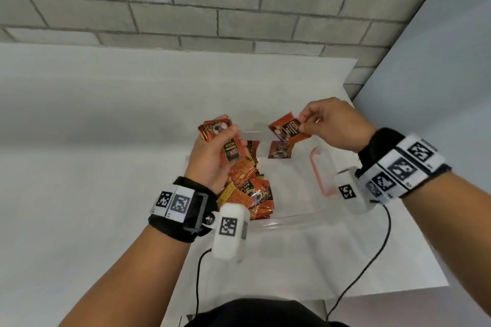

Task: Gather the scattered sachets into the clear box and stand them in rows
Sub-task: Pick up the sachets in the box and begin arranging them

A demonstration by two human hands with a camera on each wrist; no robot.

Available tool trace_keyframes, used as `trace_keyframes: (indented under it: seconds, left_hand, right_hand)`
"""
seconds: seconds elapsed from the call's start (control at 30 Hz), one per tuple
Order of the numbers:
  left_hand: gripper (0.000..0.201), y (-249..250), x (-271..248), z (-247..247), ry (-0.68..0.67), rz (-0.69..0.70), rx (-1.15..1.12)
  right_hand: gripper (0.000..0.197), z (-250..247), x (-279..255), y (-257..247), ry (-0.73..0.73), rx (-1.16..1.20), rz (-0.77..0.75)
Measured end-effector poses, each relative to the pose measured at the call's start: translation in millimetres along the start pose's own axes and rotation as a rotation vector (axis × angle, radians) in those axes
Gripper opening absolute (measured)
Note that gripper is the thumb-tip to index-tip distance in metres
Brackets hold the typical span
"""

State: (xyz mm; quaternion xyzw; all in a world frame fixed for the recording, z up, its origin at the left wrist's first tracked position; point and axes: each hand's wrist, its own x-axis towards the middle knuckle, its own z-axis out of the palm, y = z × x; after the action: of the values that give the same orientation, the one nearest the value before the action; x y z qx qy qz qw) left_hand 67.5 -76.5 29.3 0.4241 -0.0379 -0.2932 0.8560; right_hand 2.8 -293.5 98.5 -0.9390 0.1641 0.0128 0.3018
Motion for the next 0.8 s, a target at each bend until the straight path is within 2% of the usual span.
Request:
trace_keyframes:
  seconds: [0.07, 0.13, 0.23, 0.33, 0.57, 0.7, 0.8]
  left_hand:
    - [0.005, 1.0, 1.7, -5.5, 0.034, -0.014, -0.009]
    - [0.008, 1.0, 2.1, -8.4, 0.039, -0.034, -0.001]
    - [0.022, 1.5, 1.6, -9.2, 0.009, -0.057, -0.005]
    - [0.018, 2.2, 1.9, -10.9, 0.015, -0.075, 0.005]
    - [0.005, 7.6, 5.0, -16.6, 0.041, -0.091, 0.016]
    - [0.006, 7.3, 6.6, -17.1, 0.033, -0.103, 0.017]
    - [0.017, 6.4, 7.6, -16.6, 0.030, -0.113, 0.032]
  right_hand:
    - [0.007, 4.5, 12.8, 4.0, -0.107, -0.214, 0.059]
    - [0.008, 15.0, 22.5, 3.4, -0.199, -0.356, 0.113]
    - [0.011, 29.2, 32.1, -1.7, -0.251, -0.496, 0.149]
    - [0.014, 39.2, 38.2, -5.0, -0.289, -0.617, 0.167]
    - [0.013, 44.9, 46.9, -3.9, -0.324, -0.676, 0.175]
    - [0.013, 47.8, 48.4, -4.8, -0.325, -0.675, 0.163]
    - [0.015, 51.3, 49.4, -4.8, -0.325, -0.684, 0.157]
